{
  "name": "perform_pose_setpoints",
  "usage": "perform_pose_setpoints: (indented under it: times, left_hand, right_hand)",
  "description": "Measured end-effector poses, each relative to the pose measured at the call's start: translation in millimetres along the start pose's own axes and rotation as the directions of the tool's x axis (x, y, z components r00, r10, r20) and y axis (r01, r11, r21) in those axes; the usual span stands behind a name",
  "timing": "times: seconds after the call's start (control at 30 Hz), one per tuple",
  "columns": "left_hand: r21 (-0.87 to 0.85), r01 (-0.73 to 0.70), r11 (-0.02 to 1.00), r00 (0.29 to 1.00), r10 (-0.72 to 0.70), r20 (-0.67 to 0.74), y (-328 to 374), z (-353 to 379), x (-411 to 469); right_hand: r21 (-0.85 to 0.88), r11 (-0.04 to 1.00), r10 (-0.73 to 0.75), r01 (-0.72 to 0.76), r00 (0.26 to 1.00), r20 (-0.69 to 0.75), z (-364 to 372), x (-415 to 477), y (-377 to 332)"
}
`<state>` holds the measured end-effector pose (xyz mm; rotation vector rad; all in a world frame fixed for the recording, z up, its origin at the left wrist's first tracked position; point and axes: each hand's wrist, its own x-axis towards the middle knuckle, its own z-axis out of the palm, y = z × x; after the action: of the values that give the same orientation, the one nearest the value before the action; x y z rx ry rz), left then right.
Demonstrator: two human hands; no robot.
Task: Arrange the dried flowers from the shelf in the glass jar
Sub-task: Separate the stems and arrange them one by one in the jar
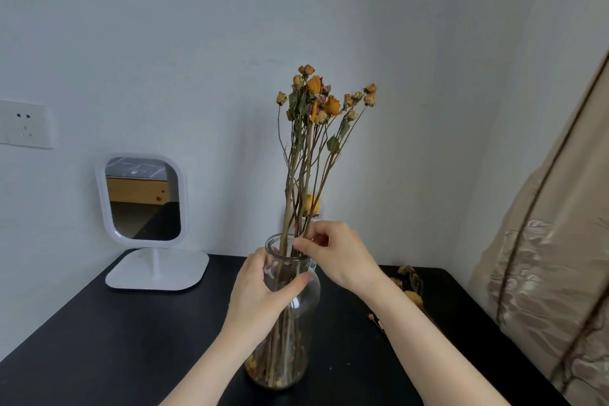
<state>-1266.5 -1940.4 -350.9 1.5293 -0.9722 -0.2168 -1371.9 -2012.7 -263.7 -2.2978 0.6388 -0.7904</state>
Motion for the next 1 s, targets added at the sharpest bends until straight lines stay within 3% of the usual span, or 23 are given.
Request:
perform_pose_setpoints:
  times: [0.13,0.3,0.63,0.8,1.0]
  left_hand:
    - [-0.012,0.012,1.000,1.000,-0.012,0.008,1,0,-1]
    - [-0.025,0.011,1.000,1.000,-0.011,0.018,1,-1,-1]
    - [-0.025,-0.001,1.000,1.000,0.001,0.006,0,-1,0]
    - [-0.024,0.003,1.000,1.000,-0.003,0.002,0,0,0]
    - [-0.014,0.007,1.000,1.000,-0.007,-0.004,2,0,-1]
  right_hand:
    - [0.018,0.999,0.026,-0.026,1.000,0.018,-4,2,-1]
    - [0.136,0.991,0.003,0.012,0.994,-0.110,-9,3,-5]
    - [0.004,0.997,-0.079,0.080,0.993,-0.086,-4,3,-9]
    - [0.078,0.992,-0.090,0.102,0.984,-0.152,-2,5,-11]
    - [0.044,0.997,-0.053,0.056,0.996,-0.078,5,5,-8]
